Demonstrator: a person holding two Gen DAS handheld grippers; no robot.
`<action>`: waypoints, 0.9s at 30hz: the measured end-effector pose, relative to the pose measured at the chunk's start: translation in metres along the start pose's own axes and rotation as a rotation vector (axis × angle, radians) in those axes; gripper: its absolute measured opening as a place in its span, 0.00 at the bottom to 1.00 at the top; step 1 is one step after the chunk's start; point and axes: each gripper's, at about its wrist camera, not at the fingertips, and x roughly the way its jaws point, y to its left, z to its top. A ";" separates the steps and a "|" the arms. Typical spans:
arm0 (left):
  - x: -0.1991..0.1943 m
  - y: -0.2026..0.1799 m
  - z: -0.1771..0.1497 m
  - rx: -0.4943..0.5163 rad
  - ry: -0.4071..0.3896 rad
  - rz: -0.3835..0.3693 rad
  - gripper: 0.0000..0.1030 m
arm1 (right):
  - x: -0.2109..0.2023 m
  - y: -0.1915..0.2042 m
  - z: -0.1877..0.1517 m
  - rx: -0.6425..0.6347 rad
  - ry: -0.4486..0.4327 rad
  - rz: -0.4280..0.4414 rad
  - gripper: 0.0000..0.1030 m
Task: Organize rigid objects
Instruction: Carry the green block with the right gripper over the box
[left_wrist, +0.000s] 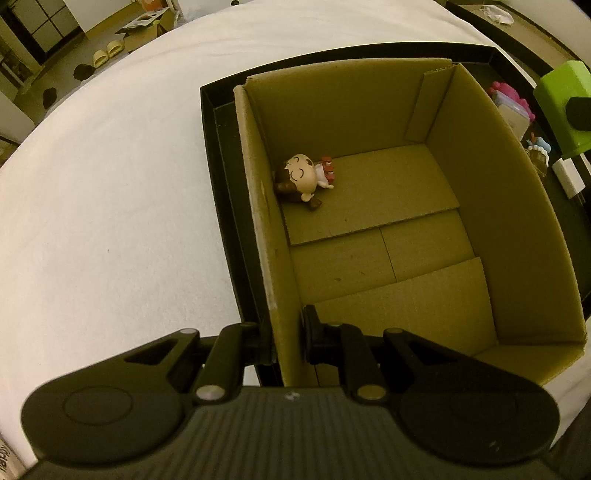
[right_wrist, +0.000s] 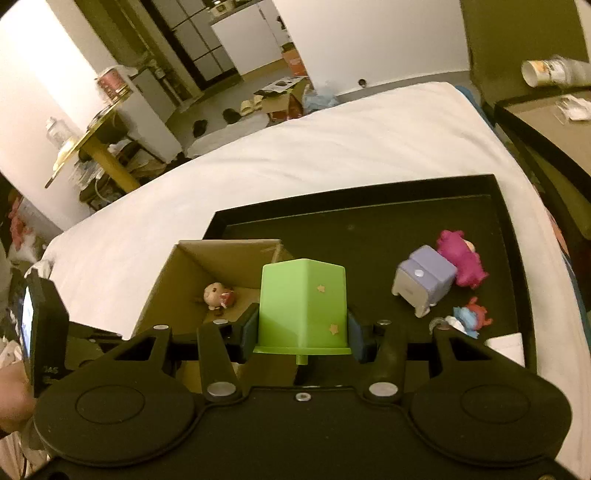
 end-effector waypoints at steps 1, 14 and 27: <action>0.000 0.000 0.000 0.000 0.002 0.000 0.12 | 0.000 0.002 0.001 -0.007 0.000 0.002 0.46; 0.001 0.001 0.000 0.005 0.002 -0.007 0.12 | 0.006 0.044 0.013 -0.145 -0.006 0.031 0.46; 0.002 0.005 0.001 0.005 0.006 -0.021 0.12 | 0.043 0.088 0.013 -0.340 0.061 0.045 0.46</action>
